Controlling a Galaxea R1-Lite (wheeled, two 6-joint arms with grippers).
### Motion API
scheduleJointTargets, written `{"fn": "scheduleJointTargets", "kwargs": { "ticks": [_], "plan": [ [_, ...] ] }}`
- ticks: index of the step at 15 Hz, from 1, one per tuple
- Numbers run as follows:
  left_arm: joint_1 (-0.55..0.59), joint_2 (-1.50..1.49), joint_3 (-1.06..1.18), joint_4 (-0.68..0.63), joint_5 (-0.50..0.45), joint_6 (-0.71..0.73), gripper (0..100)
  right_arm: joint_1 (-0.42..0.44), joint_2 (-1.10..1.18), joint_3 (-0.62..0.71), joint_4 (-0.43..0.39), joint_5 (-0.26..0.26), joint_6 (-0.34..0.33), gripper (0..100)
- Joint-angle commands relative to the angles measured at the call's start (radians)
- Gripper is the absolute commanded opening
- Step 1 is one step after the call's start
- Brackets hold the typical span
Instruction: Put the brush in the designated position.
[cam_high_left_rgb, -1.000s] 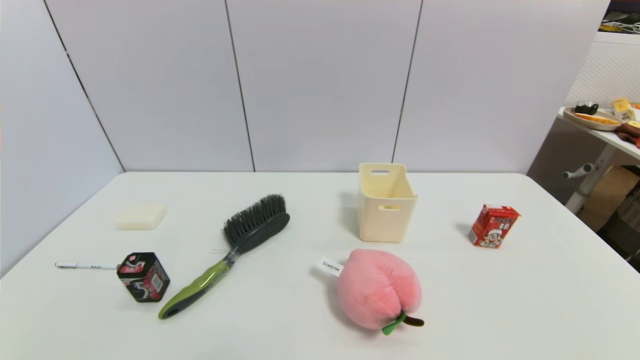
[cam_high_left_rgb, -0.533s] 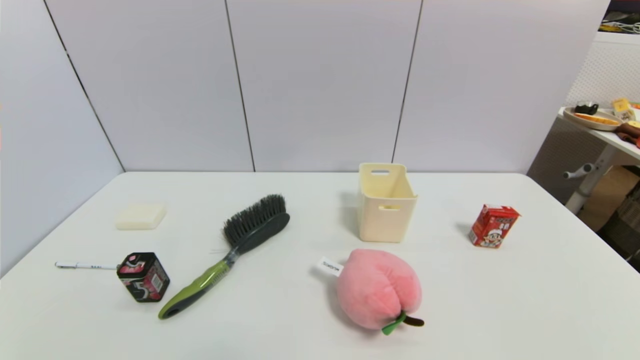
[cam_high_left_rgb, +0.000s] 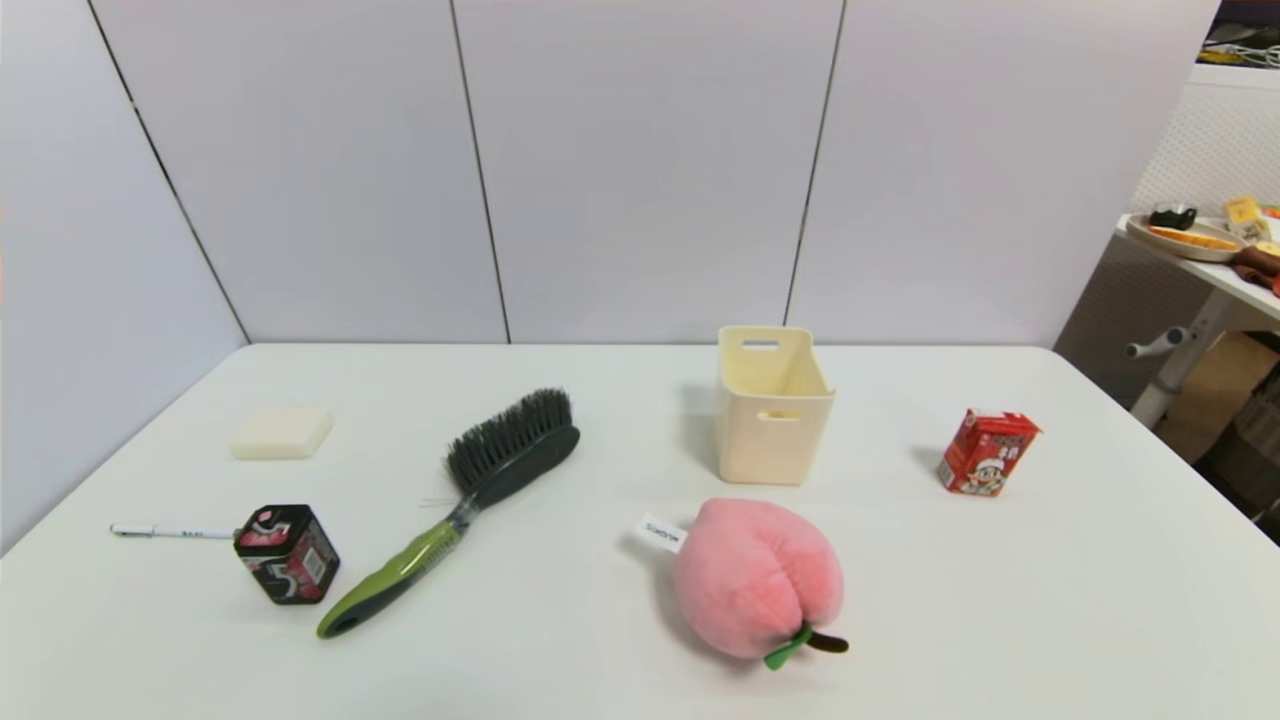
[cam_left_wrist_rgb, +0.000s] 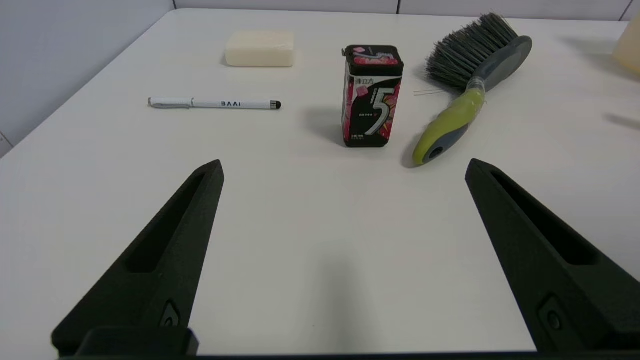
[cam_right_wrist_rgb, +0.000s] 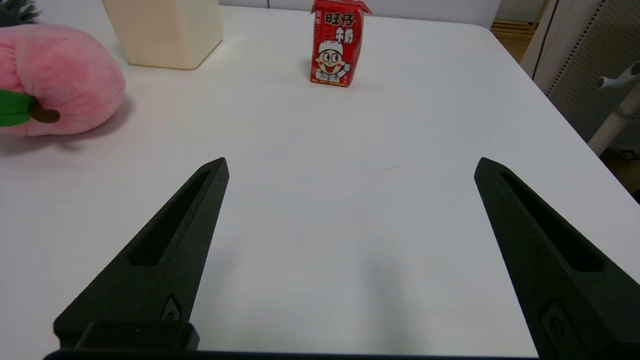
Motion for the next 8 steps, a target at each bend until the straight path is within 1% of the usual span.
{"fn": "scheduleJointTargets", "kwargs": {
  "ticks": [1,2,4,7,8],
  "plan": [
    [0.003,0.512,-0.402,0.001,-0.15,0.082,100,0.0,0.001,0.002,0.0,0.0,-0.001,100],
    [0.0,0.662,-0.532,0.001,-0.225,0.163,100,0.0,0.001,0.002,0.0,0.0,-0.001,100],
    [-0.002,0.863,-0.682,0.003,-0.324,0.284,100,0.0,0.001,0.002,0.0,0.0,-0.001,100],
    [-0.016,1.148,-0.889,0.004,-0.43,0.437,100,0.0,0.001,0.002,0.0,0.0,-0.001,100],
    [-0.045,1.234,-0.937,0.026,-0.446,0.485,100,0.0,0.001,0.002,0.0,0.0,-0.001,100]
  ]
}}
